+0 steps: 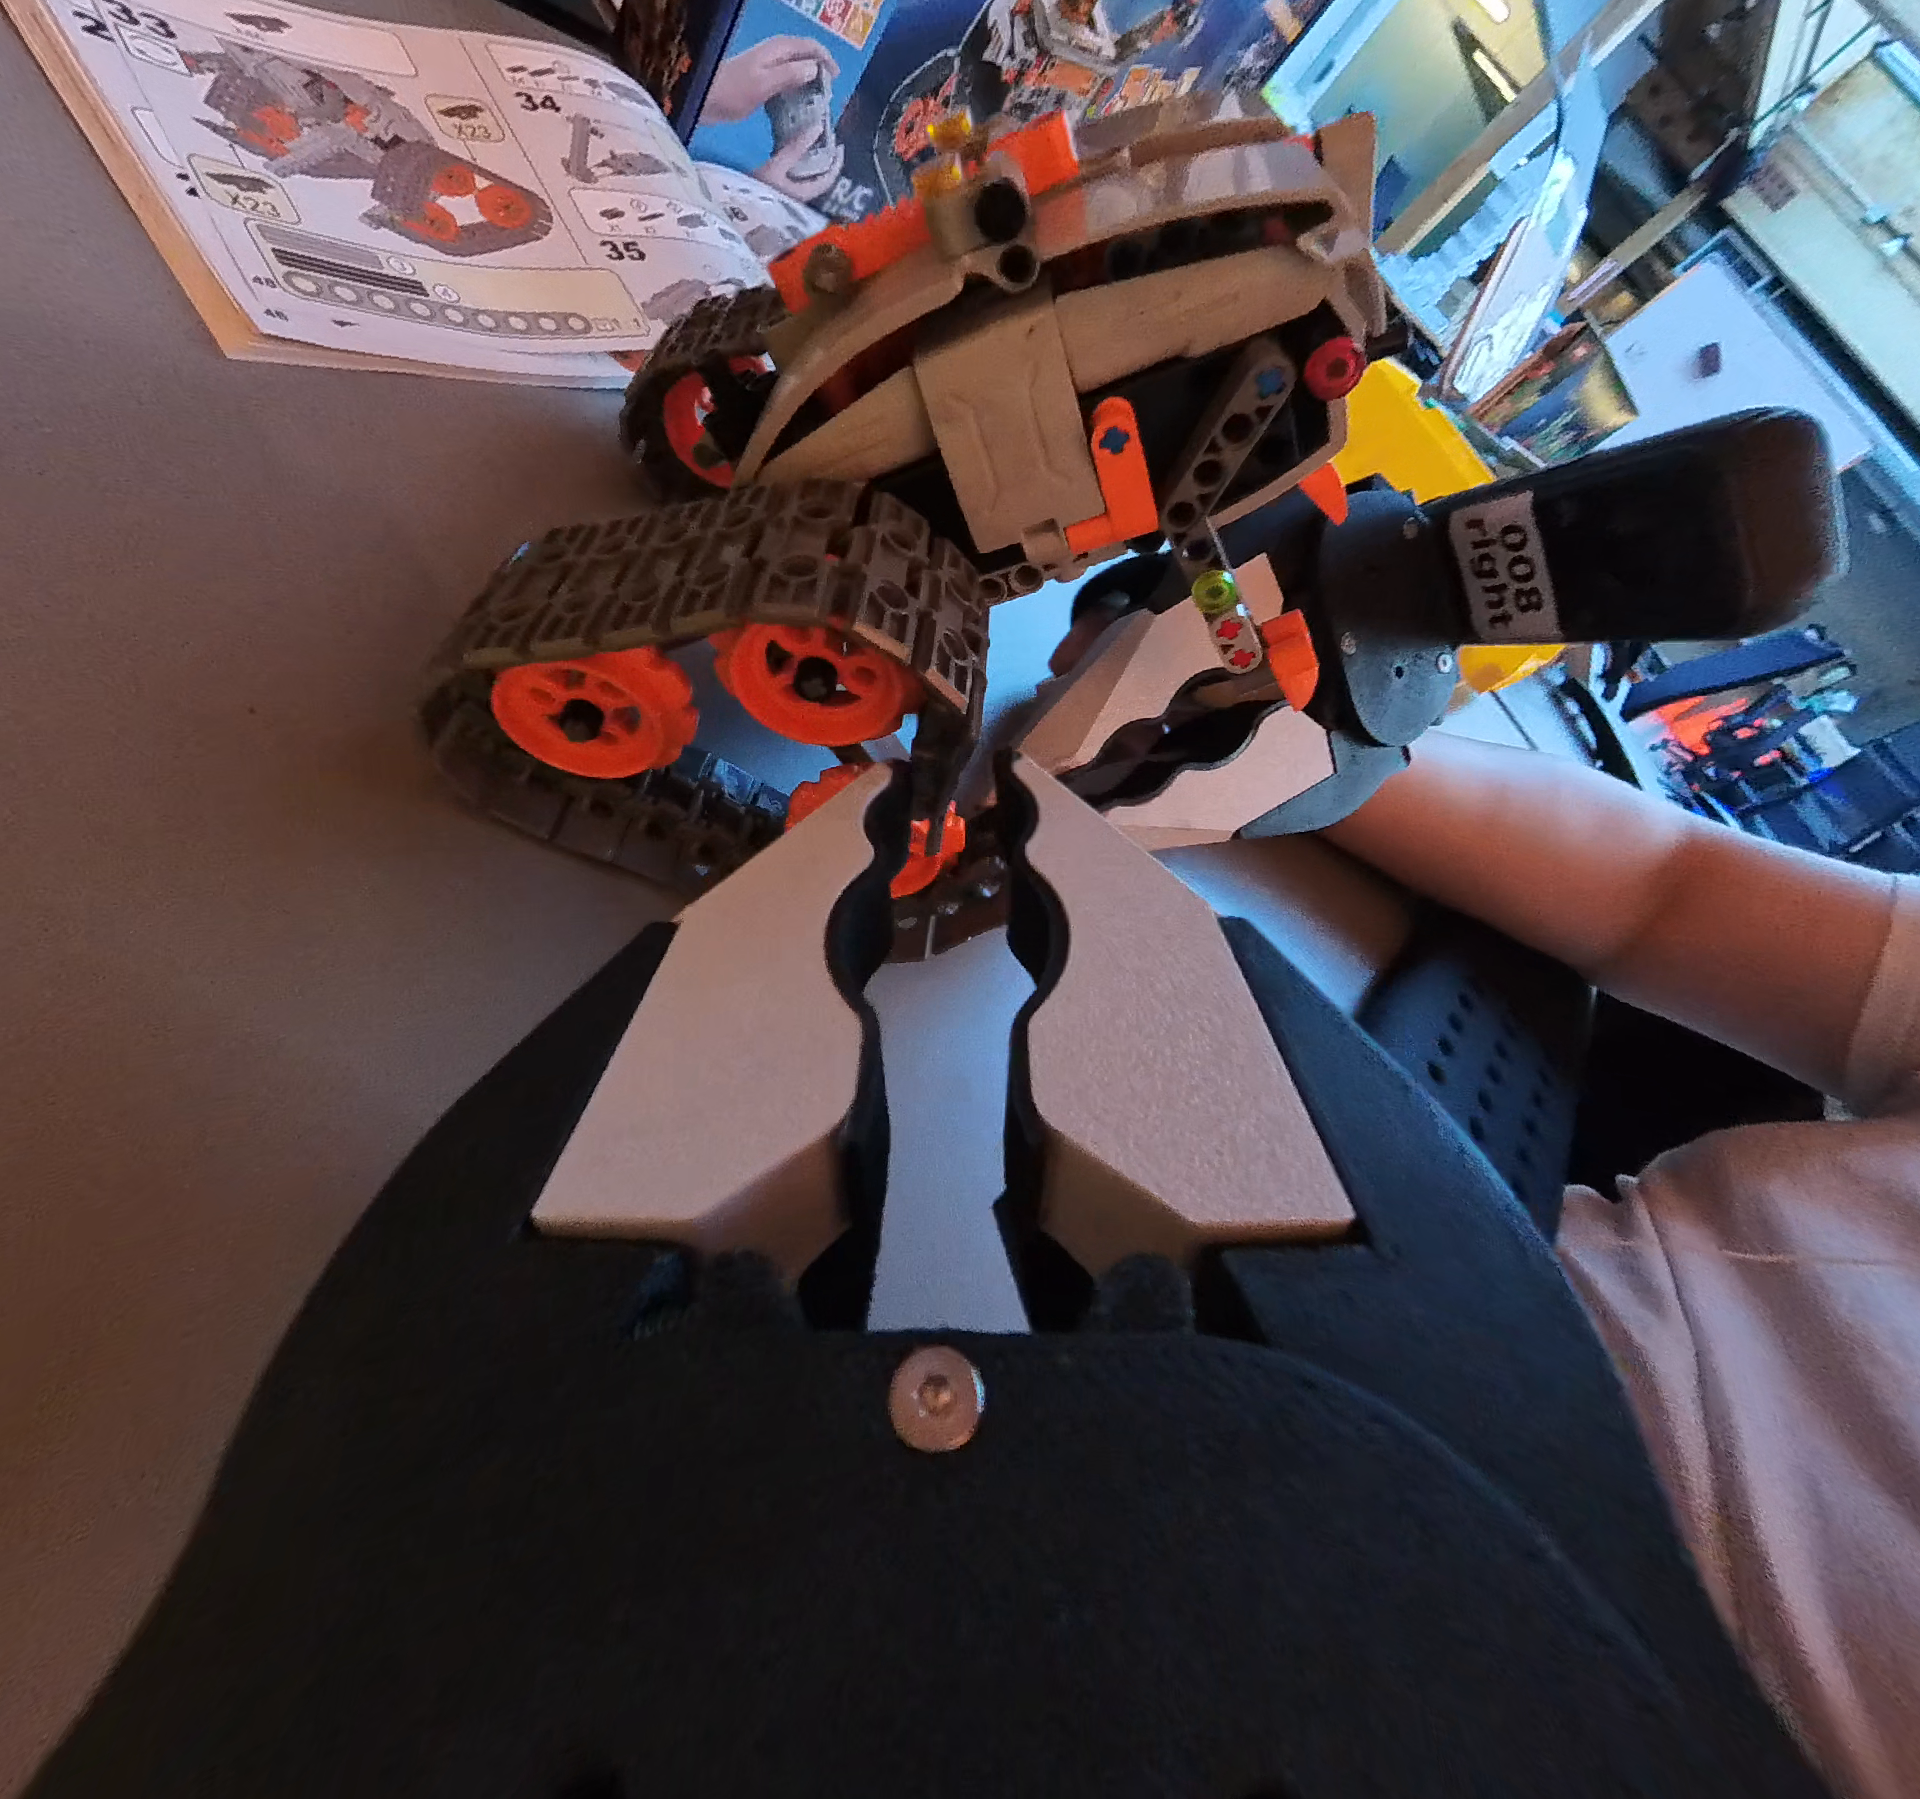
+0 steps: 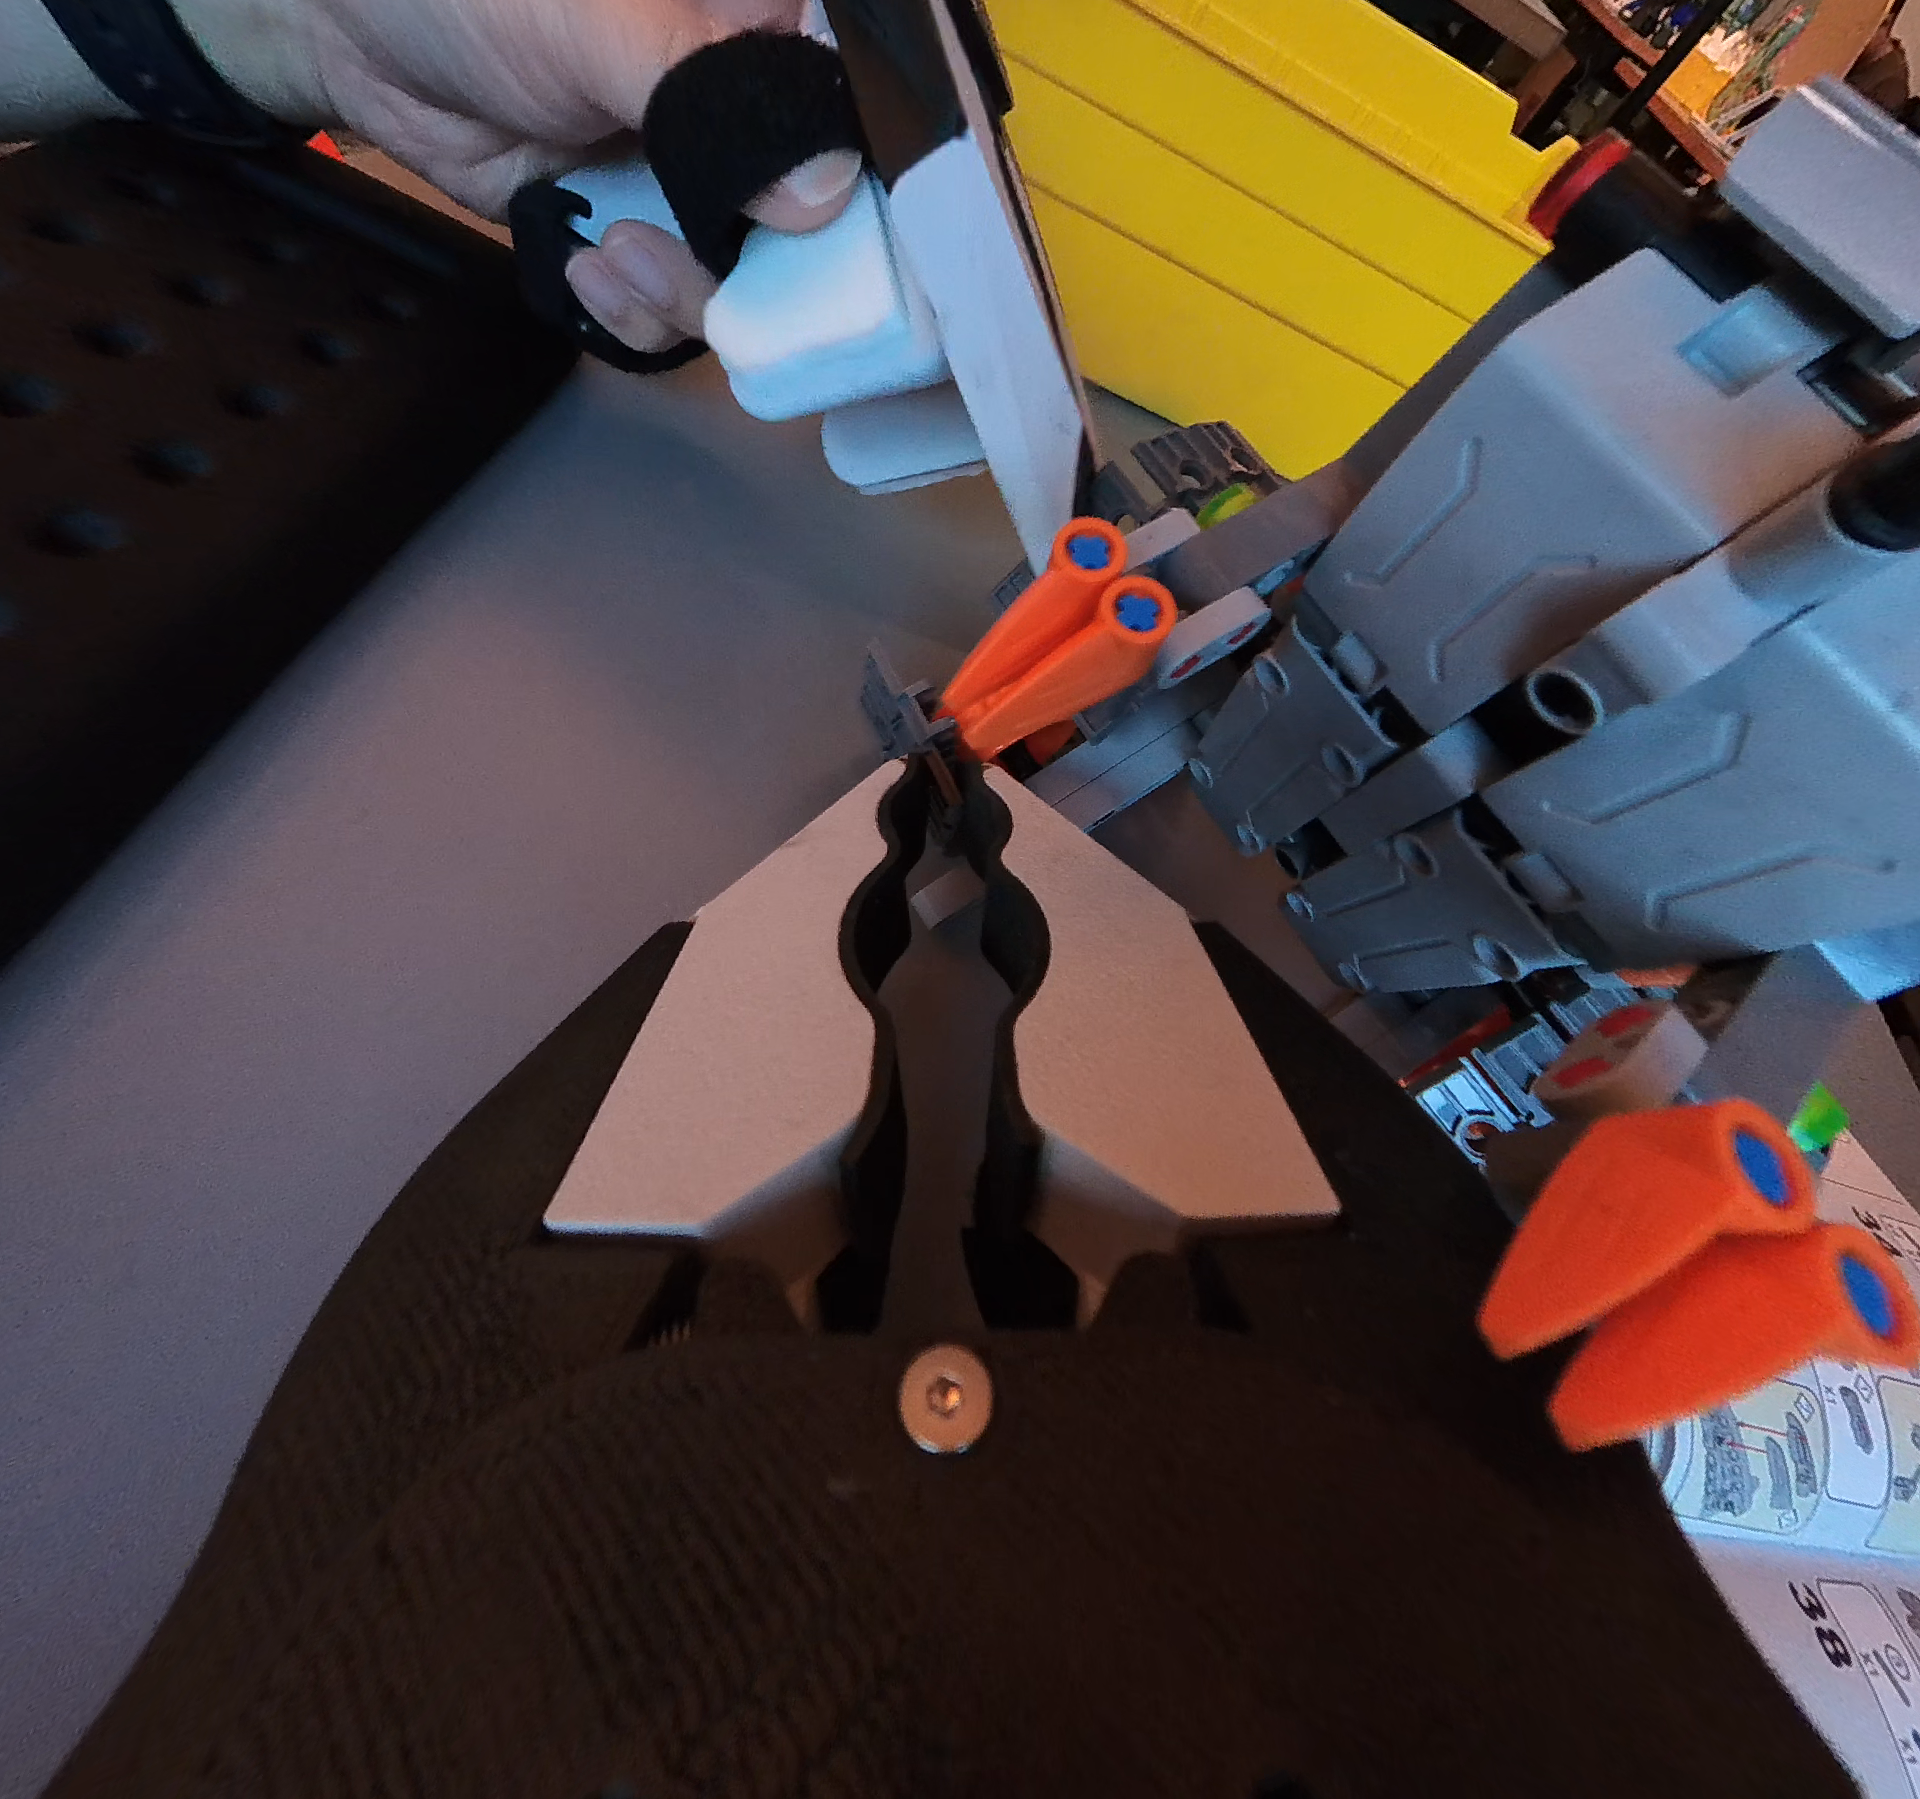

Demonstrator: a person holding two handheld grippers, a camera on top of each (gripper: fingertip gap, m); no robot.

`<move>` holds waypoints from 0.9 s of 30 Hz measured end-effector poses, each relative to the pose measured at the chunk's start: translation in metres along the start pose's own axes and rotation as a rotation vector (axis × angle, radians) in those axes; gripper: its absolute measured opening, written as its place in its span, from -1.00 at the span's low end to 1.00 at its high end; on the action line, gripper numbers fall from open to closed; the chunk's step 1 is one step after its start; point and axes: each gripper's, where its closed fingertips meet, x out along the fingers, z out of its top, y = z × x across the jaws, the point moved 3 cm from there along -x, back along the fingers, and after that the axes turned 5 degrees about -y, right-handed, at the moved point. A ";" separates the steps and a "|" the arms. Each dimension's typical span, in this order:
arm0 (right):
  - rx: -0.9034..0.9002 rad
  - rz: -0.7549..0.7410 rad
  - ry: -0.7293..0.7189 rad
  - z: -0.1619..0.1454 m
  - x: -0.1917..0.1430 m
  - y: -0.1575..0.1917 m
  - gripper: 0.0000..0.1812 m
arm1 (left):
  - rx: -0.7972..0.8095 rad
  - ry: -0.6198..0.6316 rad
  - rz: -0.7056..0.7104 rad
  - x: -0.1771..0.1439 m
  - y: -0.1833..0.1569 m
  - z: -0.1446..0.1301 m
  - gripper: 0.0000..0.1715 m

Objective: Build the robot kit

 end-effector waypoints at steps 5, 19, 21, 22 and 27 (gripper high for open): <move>0.001 -0.017 0.004 0.000 0.001 -0.001 -0.92 | 0.001 0.019 -0.020 0.007 -0.002 -0.004 -0.94; -0.013 -0.032 0.005 0.000 0.001 -0.001 -0.92 | -0.249 0.028 -0.178 0.004 -0.003 -0.006 -0.94; -0.011 -0.031 0.005 0.000 0.001 -0.001 -0.92 | -0.238 0.048 -0.180 0.006 -0.005 -0.009 -0.94; -0.011 -0.032 0.005 0.000 0.001 -0.001 -0.92 | -0.228 0.051 -0.174 0.006 -0.006 -0.008 -0.94; -0.014 -0.039 0.007 0.000 0.001 -0.001 -0.92 | -0.183 0.042 -0.132 0.004 -0.006 -0.008 -0.97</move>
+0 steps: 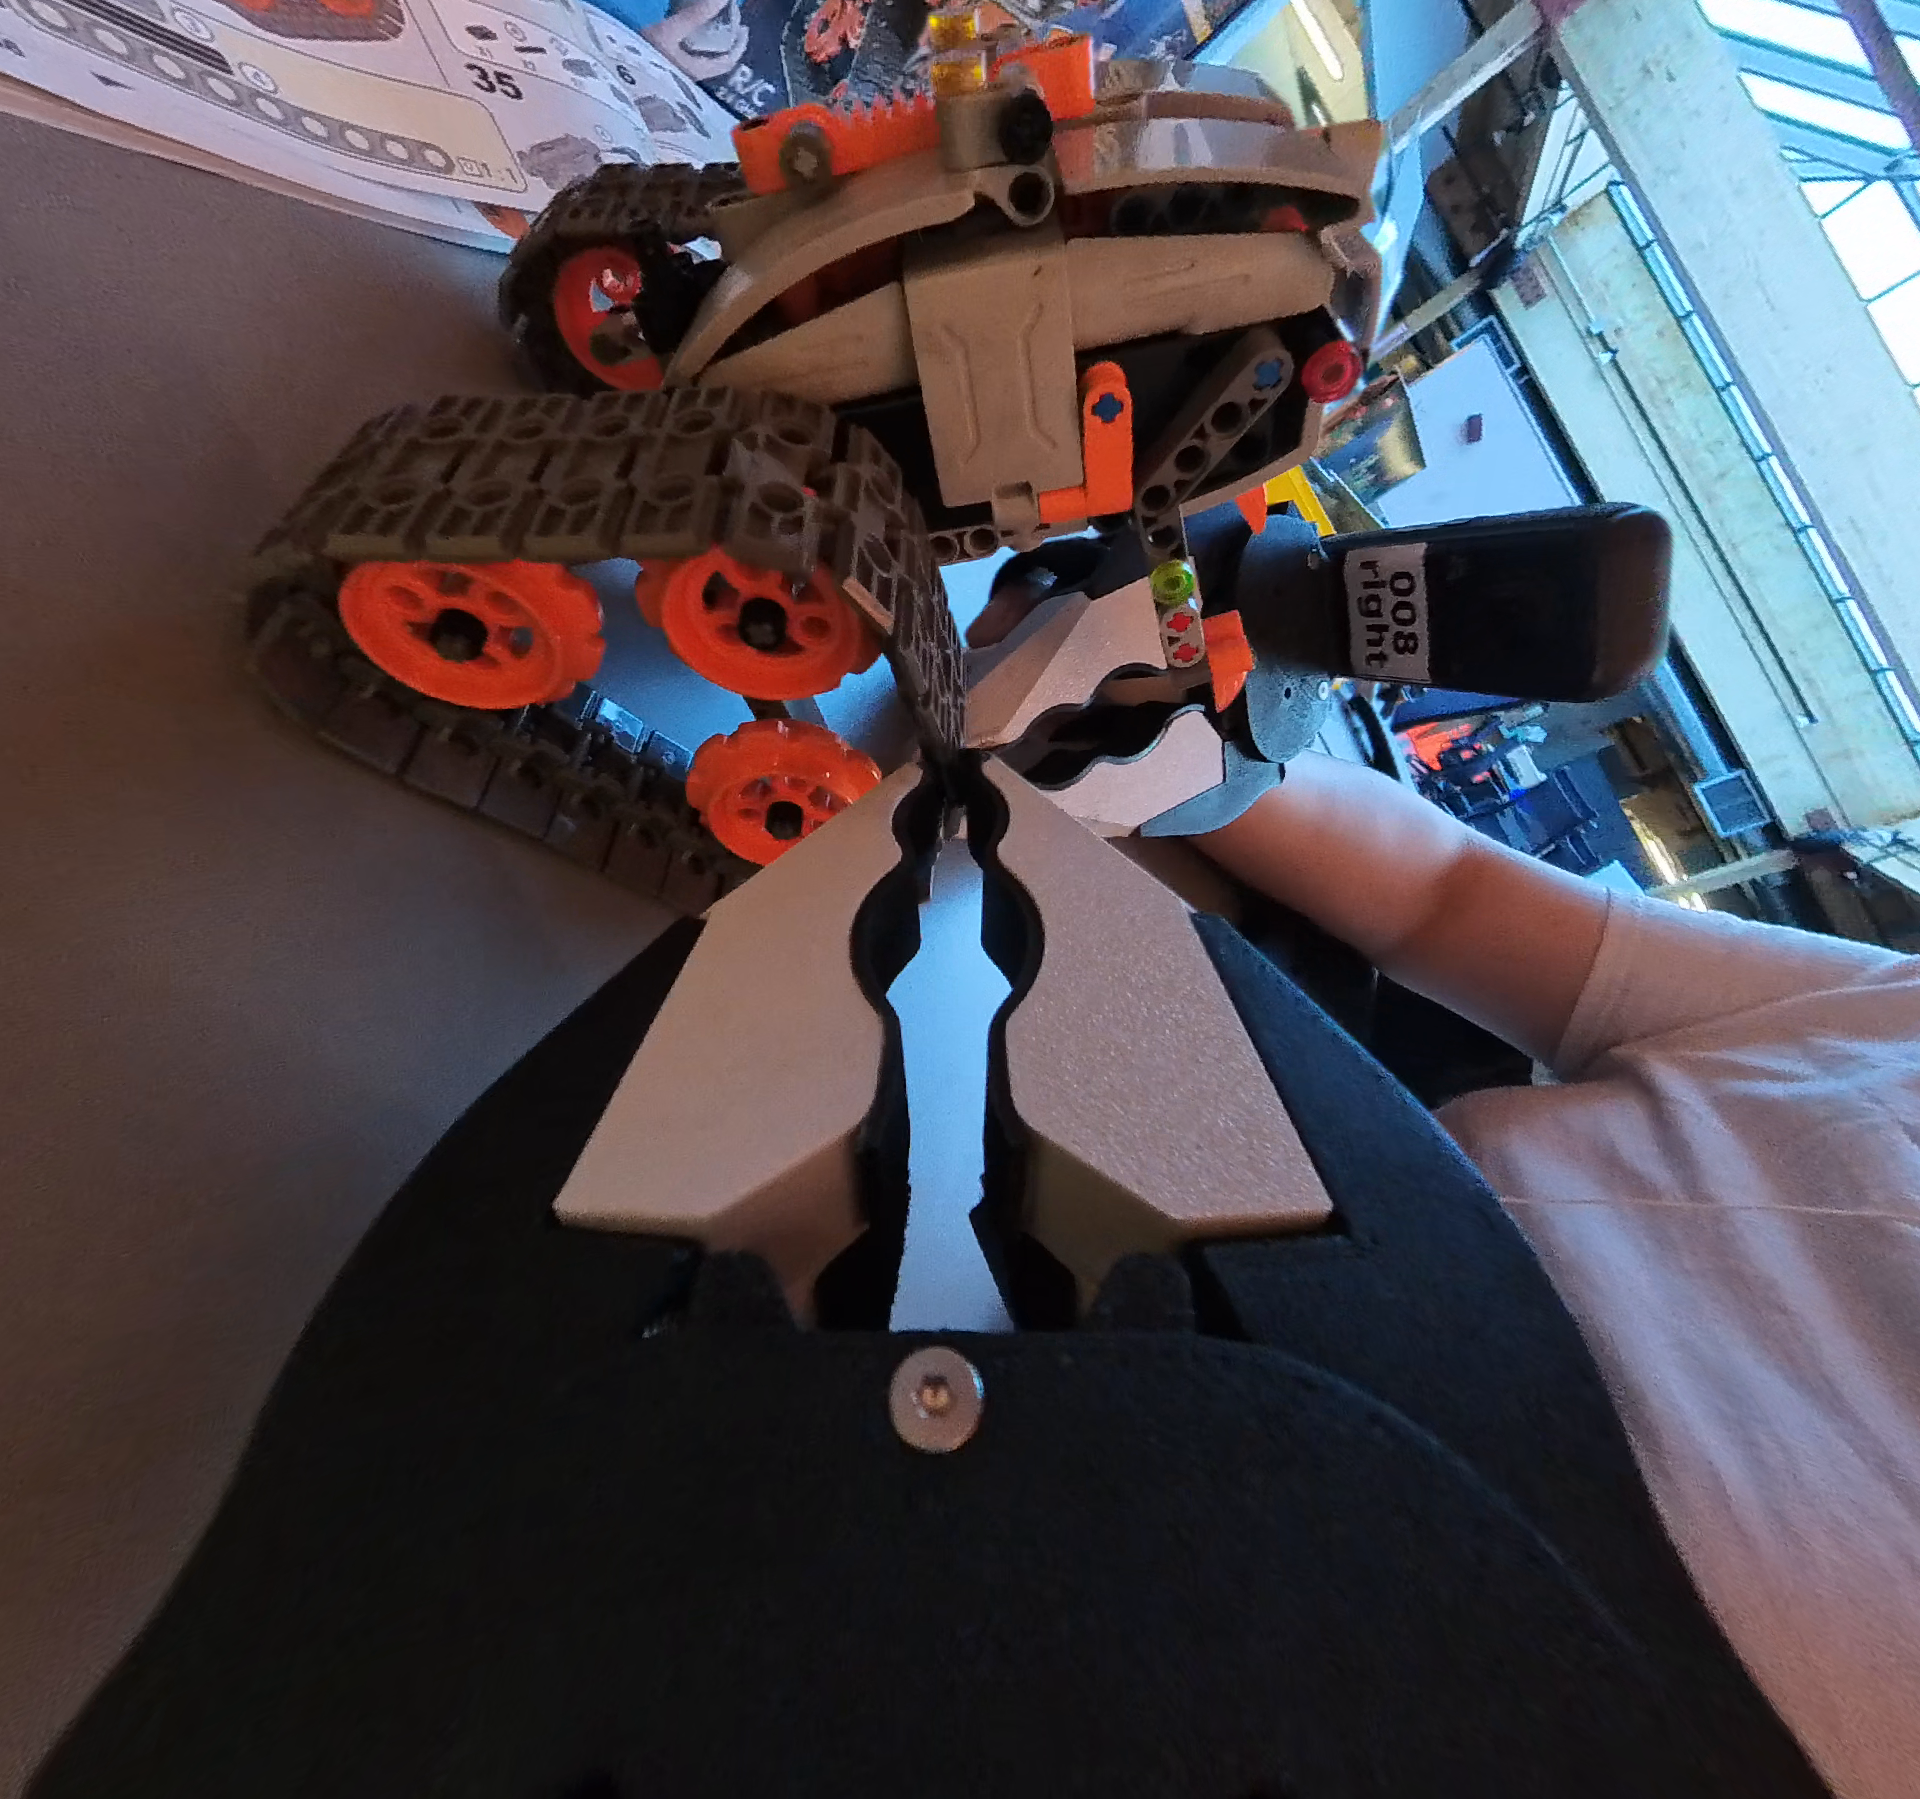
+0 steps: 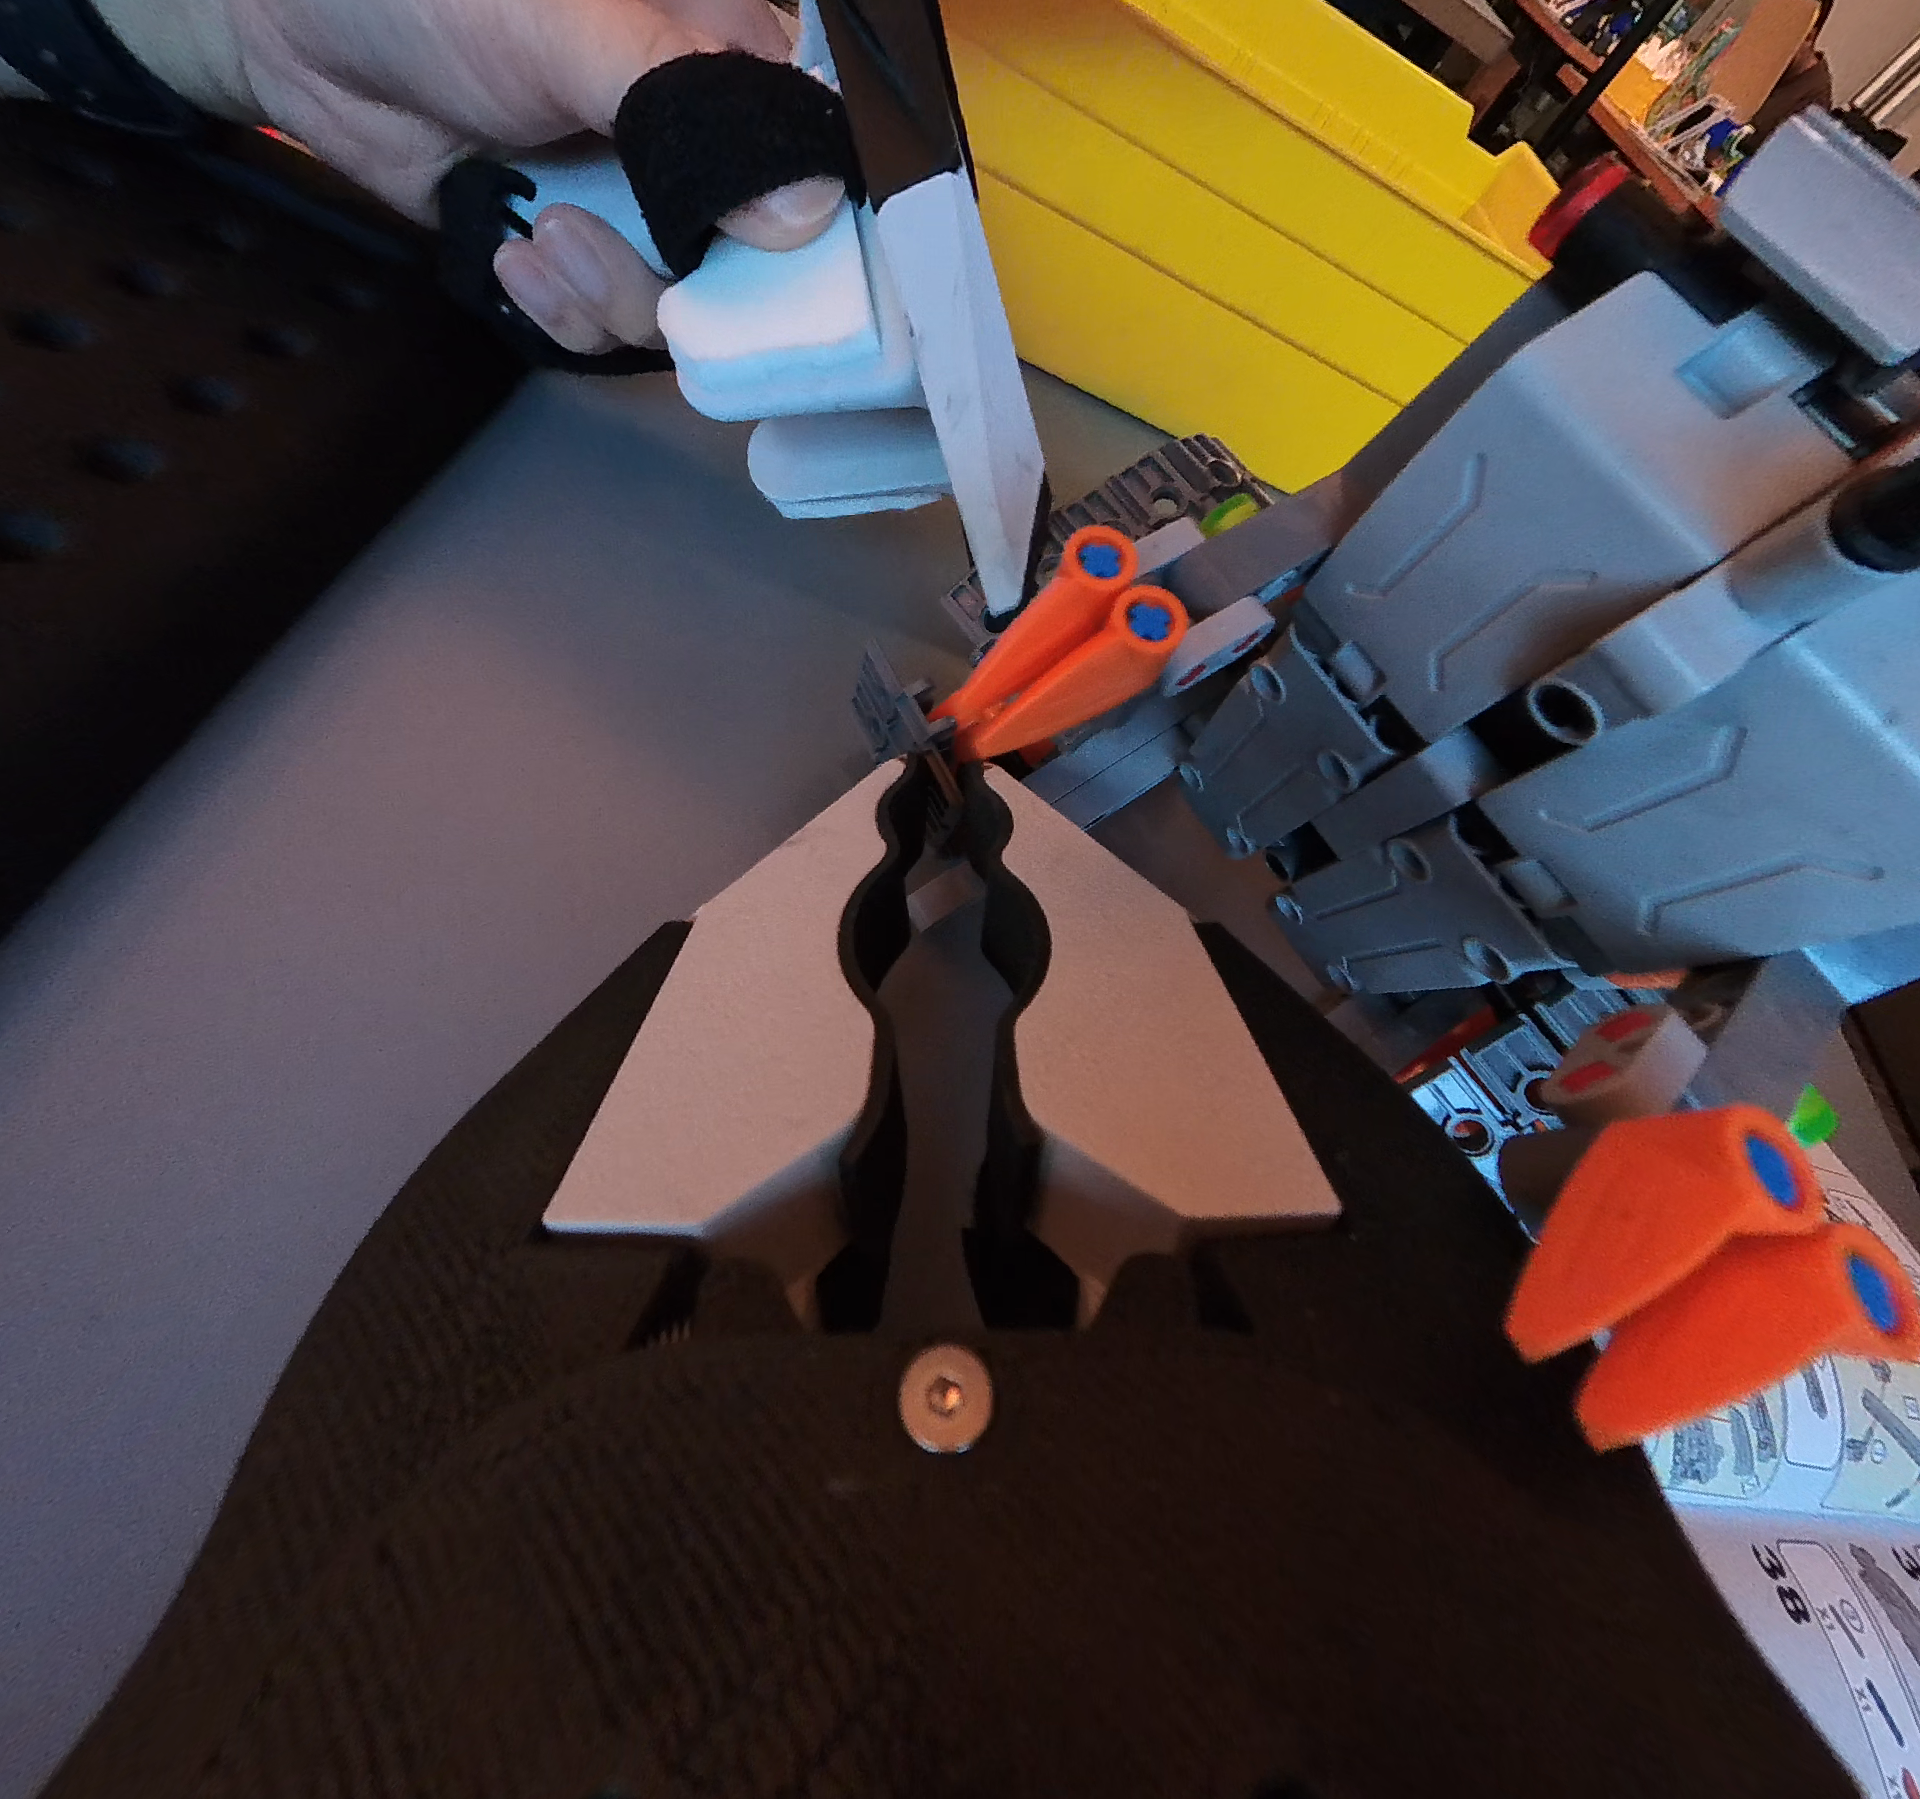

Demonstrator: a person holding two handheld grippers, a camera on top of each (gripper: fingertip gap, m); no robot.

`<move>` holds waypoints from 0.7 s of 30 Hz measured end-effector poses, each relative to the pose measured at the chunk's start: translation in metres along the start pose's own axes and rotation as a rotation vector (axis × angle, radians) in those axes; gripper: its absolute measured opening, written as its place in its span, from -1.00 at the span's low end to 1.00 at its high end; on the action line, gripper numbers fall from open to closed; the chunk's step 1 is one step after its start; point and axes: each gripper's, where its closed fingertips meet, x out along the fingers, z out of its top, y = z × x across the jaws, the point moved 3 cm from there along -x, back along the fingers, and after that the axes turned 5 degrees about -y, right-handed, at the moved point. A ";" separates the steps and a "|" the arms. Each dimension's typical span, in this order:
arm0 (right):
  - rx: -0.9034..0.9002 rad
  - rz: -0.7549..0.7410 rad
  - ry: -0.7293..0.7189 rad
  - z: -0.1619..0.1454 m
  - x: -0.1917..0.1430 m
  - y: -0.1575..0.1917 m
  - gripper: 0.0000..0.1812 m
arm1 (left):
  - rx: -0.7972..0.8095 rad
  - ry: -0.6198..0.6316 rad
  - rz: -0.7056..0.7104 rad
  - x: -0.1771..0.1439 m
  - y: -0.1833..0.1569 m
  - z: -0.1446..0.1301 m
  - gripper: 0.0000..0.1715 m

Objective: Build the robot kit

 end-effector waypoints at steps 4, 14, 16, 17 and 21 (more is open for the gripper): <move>-0.001 -0.001 0.000 0.000 0.000 0.000 -0.92 | -0.048 -0.005 0.002 0.000 0.002 -0.001 -0.98; -0.003 -0.006 0.002 0.000 0.000 0.000 -0.92 | -0.055 0.009 0.001 0.001 0.002 -0.002 -0.98; -0.004 -0.007 0.002 0.000 0.000 0.000 -0.92 | -0.053 0.004 -0.009 0.001 0.001 -0.001 -0.91; -0.004 -0.007 0.002 0.000 0.000 0.000 -0.92 | -0.057 -0.002 -0.013 0.001 0.000 -0.002 -0.91; -0.004 -0.008 0.003 0.000 0.000 0.000 -0.92 | -0.052 -0.057 -0.017 0.001 -0.006 -0.001 -0.86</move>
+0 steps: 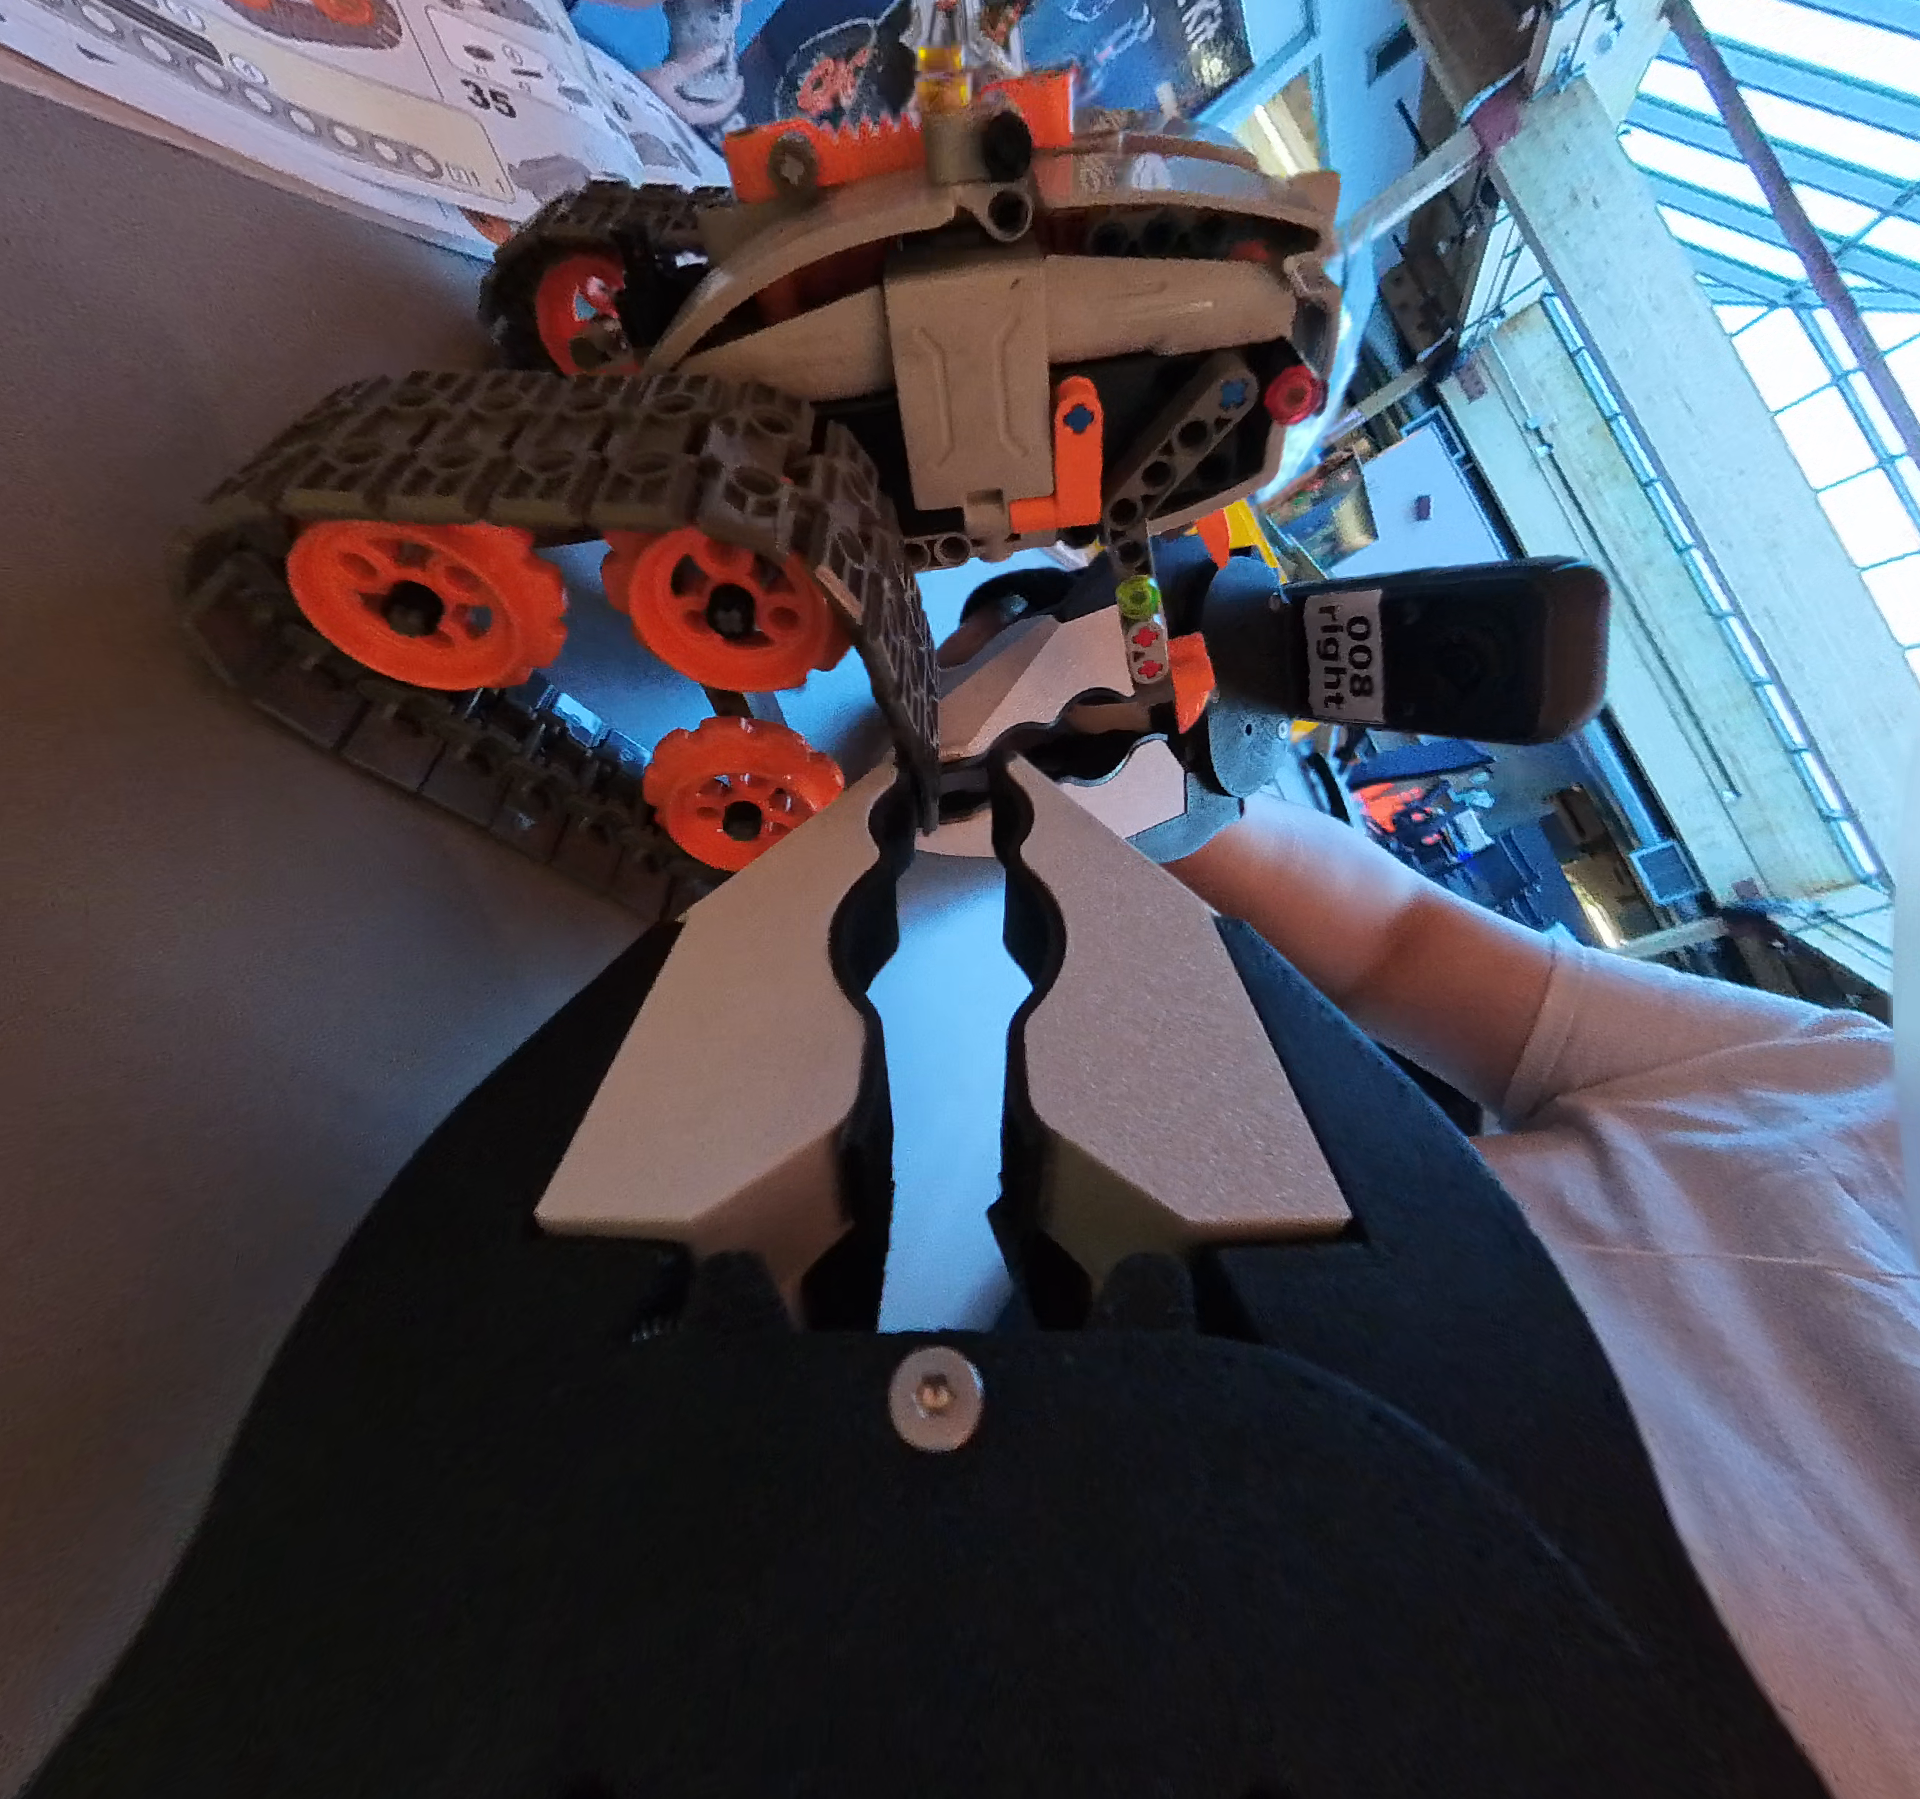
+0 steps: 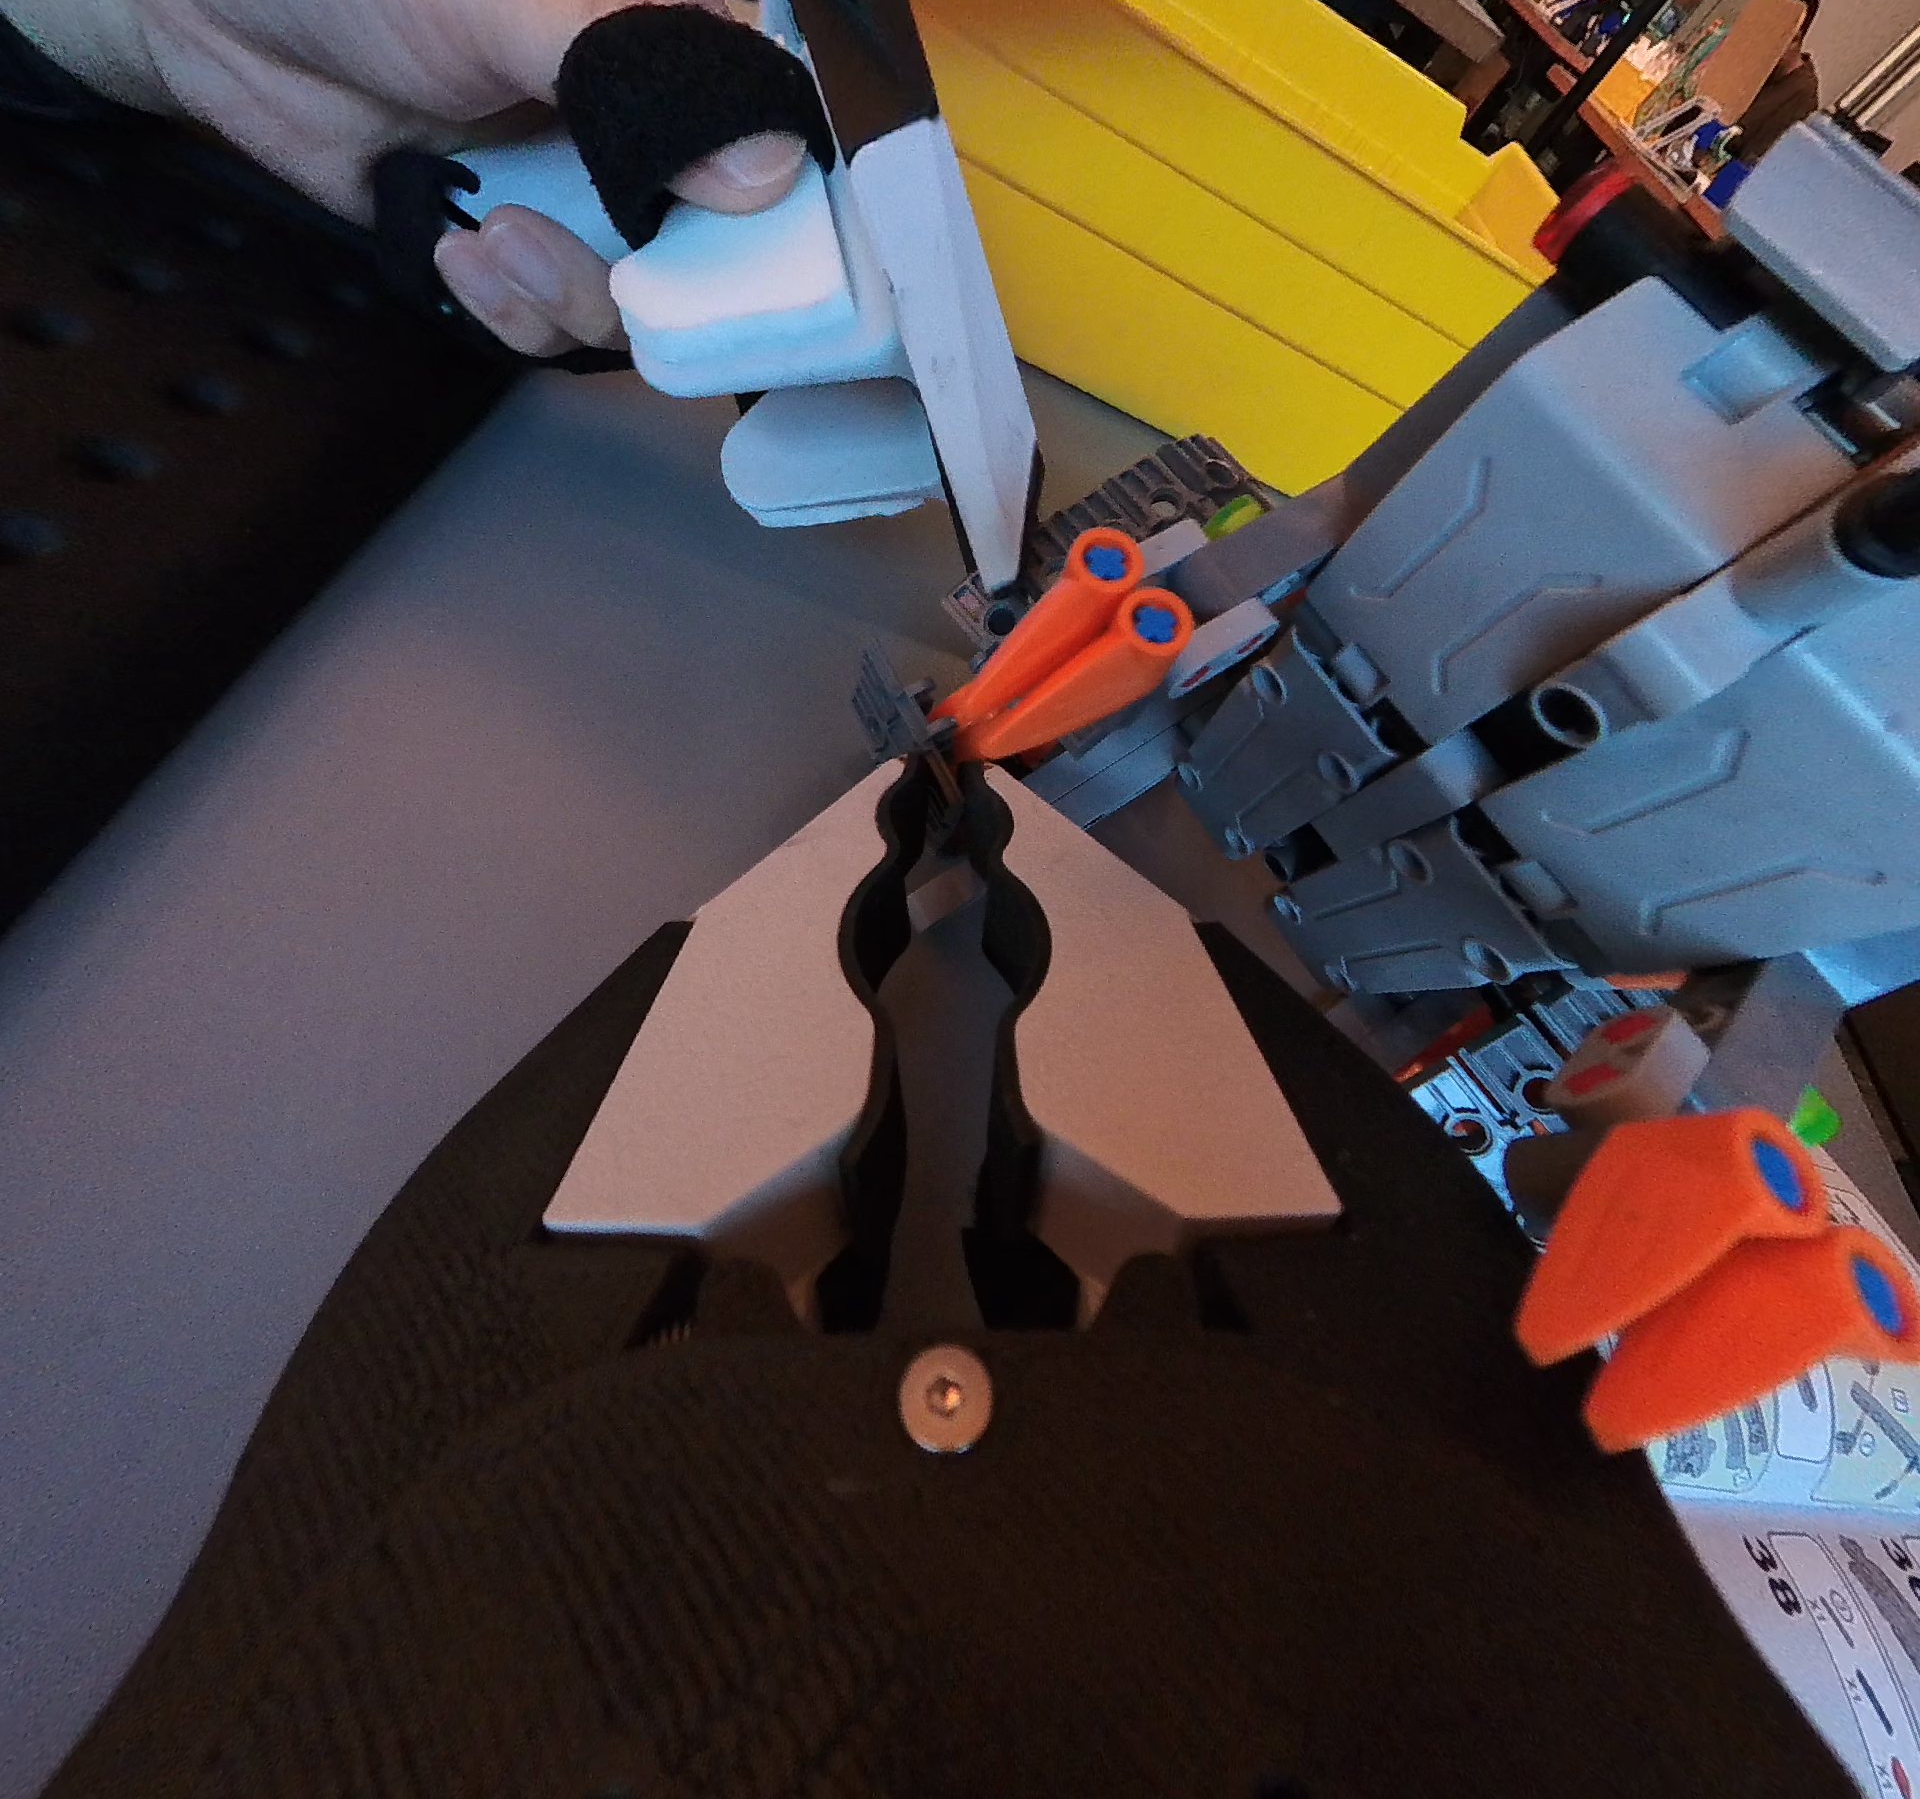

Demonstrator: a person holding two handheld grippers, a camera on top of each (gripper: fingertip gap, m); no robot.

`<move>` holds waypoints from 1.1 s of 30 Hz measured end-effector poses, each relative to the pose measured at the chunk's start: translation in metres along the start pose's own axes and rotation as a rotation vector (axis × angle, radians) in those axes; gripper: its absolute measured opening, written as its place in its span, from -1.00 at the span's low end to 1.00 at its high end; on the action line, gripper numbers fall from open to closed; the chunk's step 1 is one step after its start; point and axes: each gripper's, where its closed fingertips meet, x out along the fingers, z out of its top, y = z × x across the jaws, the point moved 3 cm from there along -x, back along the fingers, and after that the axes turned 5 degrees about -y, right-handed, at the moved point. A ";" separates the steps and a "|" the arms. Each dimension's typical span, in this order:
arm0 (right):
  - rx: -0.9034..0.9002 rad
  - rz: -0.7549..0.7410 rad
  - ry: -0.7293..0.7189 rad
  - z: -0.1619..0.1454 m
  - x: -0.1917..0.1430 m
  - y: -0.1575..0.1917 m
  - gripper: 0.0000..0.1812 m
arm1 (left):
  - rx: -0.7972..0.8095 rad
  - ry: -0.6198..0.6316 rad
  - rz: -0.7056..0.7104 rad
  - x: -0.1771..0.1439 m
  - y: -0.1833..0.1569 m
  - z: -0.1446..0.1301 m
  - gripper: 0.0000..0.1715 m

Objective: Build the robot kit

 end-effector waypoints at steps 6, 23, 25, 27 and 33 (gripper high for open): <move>-0.002 -0.001 0.002 0.000 0.000 0.000 -0.92 | 0.069 0.005 0.095 0.004 0.004 -0.002 -0.88; -0.009 -0.005 0.010 -0.001 0.001 0.000 -0.92 | -0.110 -0.042 -0.033 0.002 0.005 0.003 -0.94; -0.008 -0.005 0.011 -0.001 0.001 0.000 -0.92 | -0.123 -0.041 -0.031 0.003 0.006 0.003 -0.90; -0.009 -0.005 0.012 -0.001 0.001 0.000 -0.92 | -0.140 -0.048 -0.035 0.002 0.007 0.004 -0.89; -0.009 -0.011 0.013 -0.001 0.001 -0.001 -0.92 | -0.184 -0.040 -0.056 0.001 0.005 0.002 -1.00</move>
